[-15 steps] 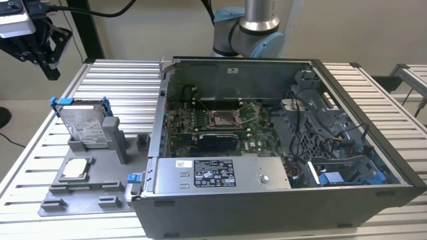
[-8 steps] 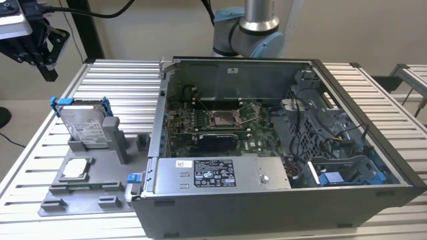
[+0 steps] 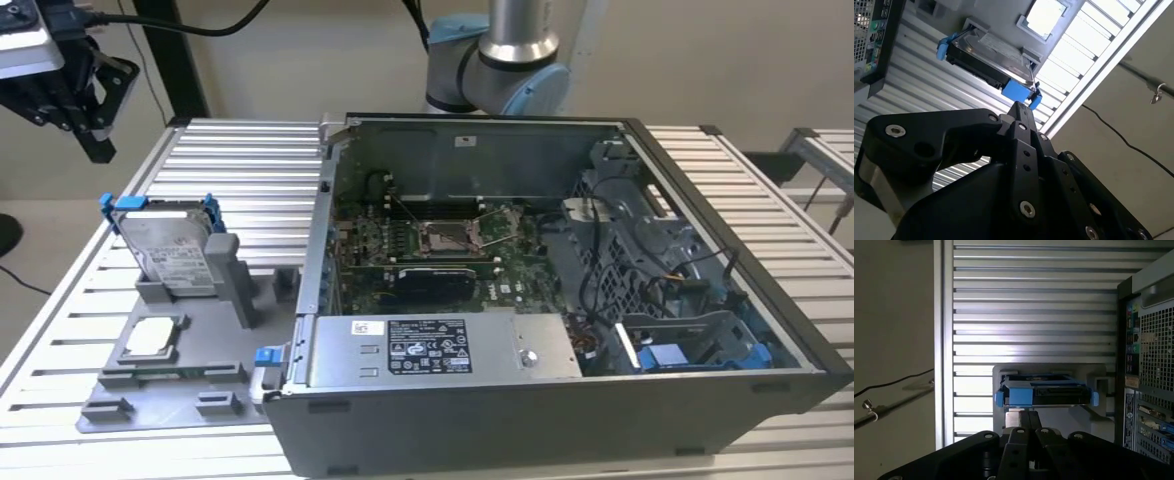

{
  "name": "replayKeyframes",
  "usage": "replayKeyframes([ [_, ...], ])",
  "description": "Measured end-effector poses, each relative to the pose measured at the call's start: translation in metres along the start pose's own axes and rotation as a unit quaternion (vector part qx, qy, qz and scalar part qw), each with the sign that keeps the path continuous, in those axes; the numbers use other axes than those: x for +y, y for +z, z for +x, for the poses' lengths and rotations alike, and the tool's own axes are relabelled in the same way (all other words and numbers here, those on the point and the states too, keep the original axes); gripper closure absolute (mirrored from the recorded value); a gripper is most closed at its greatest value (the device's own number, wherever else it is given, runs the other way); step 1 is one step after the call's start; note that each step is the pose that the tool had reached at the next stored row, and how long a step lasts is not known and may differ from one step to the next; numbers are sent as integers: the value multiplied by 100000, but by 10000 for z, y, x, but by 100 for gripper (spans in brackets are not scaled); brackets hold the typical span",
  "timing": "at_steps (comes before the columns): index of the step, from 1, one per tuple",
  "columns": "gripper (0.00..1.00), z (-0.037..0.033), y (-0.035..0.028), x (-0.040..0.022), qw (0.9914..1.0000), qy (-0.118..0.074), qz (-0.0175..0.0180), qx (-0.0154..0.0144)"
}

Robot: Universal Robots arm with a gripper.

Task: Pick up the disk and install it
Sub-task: 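Pick up the disk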

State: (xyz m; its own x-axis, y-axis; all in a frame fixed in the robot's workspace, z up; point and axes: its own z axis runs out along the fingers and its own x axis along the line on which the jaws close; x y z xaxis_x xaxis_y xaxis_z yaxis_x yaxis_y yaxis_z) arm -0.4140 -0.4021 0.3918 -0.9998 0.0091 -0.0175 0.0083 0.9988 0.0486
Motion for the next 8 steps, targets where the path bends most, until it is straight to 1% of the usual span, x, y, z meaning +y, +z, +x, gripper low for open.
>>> replayKeyframes([
  [5, 100, 0, 0, 0, 100000, -95, -2, 3],
  [8, 100, 1, 0, 0, 99990, -1382, -20, 69],
])
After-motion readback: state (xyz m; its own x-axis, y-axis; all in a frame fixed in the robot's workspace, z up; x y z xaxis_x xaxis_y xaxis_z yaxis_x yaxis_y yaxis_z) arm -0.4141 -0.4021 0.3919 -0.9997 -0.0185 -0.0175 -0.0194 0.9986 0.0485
